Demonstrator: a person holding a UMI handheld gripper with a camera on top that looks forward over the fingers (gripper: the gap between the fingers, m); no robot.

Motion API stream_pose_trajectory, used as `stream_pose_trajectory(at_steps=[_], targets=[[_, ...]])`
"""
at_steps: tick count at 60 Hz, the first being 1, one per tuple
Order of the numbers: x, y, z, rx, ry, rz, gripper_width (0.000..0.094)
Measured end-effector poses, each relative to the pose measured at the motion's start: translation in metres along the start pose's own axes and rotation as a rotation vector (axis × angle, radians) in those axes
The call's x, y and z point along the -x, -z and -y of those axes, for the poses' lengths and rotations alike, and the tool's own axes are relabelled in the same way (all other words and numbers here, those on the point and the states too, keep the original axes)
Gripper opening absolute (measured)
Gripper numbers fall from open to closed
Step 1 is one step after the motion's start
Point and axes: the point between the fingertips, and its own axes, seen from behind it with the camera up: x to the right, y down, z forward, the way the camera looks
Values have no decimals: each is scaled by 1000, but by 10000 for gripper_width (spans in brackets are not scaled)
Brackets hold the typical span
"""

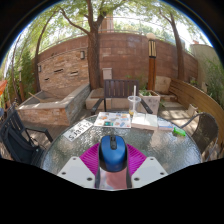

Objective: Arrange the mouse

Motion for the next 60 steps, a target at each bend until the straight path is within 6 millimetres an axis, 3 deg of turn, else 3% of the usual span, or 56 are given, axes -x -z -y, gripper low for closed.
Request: stream_pose_trajectory(at_steps=[7, 8, 15, 19, 23, 24, 27, 32, 41, 52, 60], targets=[[-12, -39, -57, 127, -5, -35, 368], [-21, -50, -78, 138, 0, -38, 375], [-23, -62, -115, 216, -16, -31, 483], [-26, -59, -123, 241, -37, -35, 574], [-23, -48, -117, 245, -24, -39, 840], [-23, -45, -115, 238, -21, -41, 867], [-22, -33, -105, 216, -11, -43, 828], [-18, -4, -86, 187, 2, -51, 860], [-6, 69, -51, 144, 9, -72, 851], [7, 162, -30, 78, 46, -119, 851], [14, 216, -24, 49, 56, -134, 851]])
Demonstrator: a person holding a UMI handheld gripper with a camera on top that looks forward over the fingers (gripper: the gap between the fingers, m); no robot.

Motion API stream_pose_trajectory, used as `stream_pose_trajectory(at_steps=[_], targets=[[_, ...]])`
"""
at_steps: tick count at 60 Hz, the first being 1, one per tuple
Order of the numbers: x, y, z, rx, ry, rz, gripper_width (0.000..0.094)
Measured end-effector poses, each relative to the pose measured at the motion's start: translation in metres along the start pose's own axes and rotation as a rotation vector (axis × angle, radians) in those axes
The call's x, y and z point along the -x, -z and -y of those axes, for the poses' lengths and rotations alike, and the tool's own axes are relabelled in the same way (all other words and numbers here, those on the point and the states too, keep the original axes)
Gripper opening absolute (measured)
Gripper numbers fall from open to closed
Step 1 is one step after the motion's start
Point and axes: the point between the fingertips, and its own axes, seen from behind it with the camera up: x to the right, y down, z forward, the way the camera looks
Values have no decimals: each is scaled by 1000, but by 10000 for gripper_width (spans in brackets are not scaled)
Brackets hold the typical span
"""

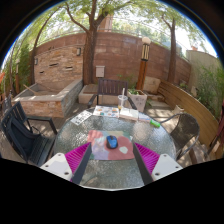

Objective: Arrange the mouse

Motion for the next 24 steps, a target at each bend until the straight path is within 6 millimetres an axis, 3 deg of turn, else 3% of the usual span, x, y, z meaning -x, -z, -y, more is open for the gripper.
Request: stream_pose_trajectory(at_steps=[4, 11, 24], targets=[[0, 24, 0, -12, -6, -5, 851], [-2, 49, -5, -19, -10, -11, 853], [-9, 63, -24, 10, 16, -18, 854]])
